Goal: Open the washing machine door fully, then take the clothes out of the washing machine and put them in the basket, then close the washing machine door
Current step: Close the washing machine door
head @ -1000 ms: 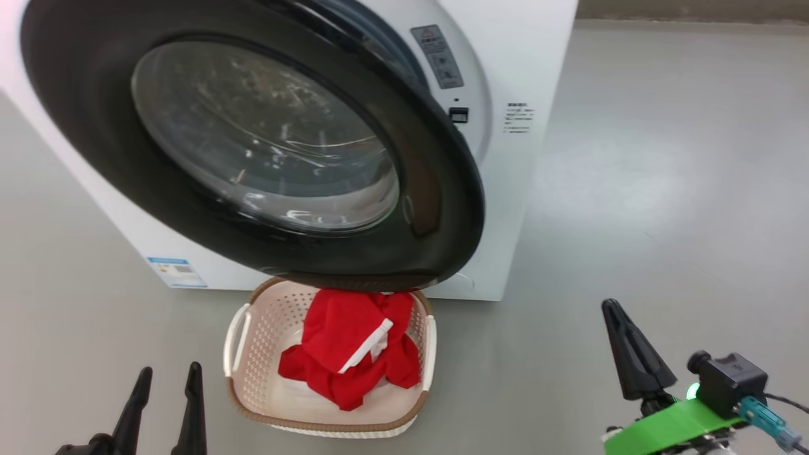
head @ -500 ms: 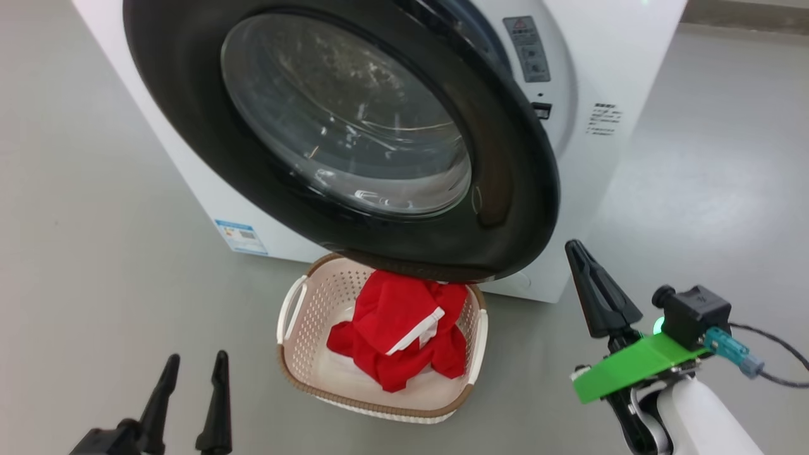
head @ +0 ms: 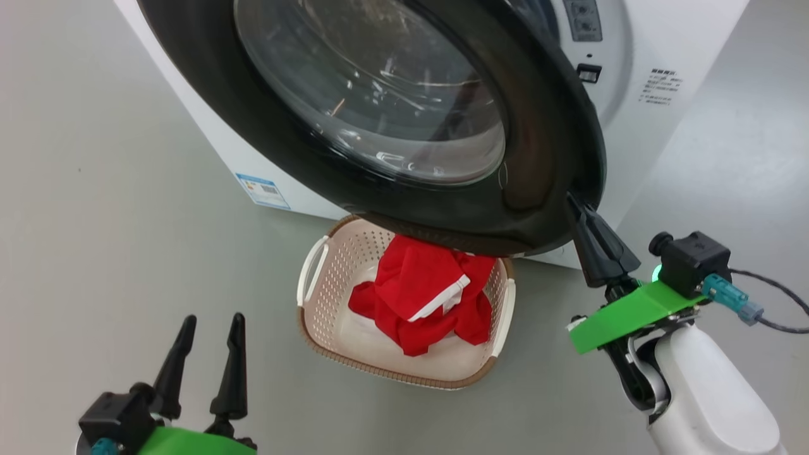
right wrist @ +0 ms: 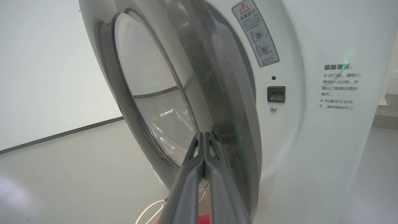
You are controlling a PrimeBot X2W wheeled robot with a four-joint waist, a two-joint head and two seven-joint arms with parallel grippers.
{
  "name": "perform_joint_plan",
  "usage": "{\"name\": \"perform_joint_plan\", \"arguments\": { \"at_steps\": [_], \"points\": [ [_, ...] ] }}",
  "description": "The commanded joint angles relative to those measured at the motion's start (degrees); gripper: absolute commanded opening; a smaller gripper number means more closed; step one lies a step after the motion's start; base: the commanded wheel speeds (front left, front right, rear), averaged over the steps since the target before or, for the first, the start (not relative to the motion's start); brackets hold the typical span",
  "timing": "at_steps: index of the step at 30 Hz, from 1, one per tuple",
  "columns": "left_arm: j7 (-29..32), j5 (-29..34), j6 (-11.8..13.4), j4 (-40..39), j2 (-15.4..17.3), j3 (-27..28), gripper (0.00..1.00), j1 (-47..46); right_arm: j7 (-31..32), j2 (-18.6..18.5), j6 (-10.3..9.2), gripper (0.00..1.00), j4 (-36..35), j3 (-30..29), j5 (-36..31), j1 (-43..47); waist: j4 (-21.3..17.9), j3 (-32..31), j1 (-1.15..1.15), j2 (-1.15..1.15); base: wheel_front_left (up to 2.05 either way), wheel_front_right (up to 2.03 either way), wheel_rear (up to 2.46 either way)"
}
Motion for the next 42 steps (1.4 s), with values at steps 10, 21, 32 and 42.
{"name": "perform_joint_plan", "arguments": {
  "at_steps": [10,21,32,42],
  "points": [
    [-0.4,-0.9,-0.3,-1.4,0.3,0.8,1.00,-5.6,-0.4,-0.5,0.37,0.00,-2.5,-1.3,-0.9,-6.2,0.3,6.8,0.00,0.00,0.00,0.00,0.00],
    [-0.4,-2.3,-0.3,-1.1,0.2,-1.4,1.00,-9.9,-0.4,-0.7,0.37,0.00,-3.3,-5.1,-2.5,-12.4,1.2,11.7,0.00,0.00,0.00,0.00,0.00],
    [-0.4,-2.9,-0.3,-1.0,0.2,-2.4,1.00,-11.1,-0.4,-0.5,0.37,0.00,-4.2,-8.3,-3.2,-16.0,1.6,13.0,0.00,0.00,0.00,0.00,0.00],
    [-0.4,-2.5,-0.3,-0.3,0.2,-2.6,1.00,-11.4,-0.4,0.0,0.37,0.00,-3.9,-7.6,-3.2,-15.7,1.0,11.9,0.00,0.00,0.00,0.00,0.00]
  ]
}}
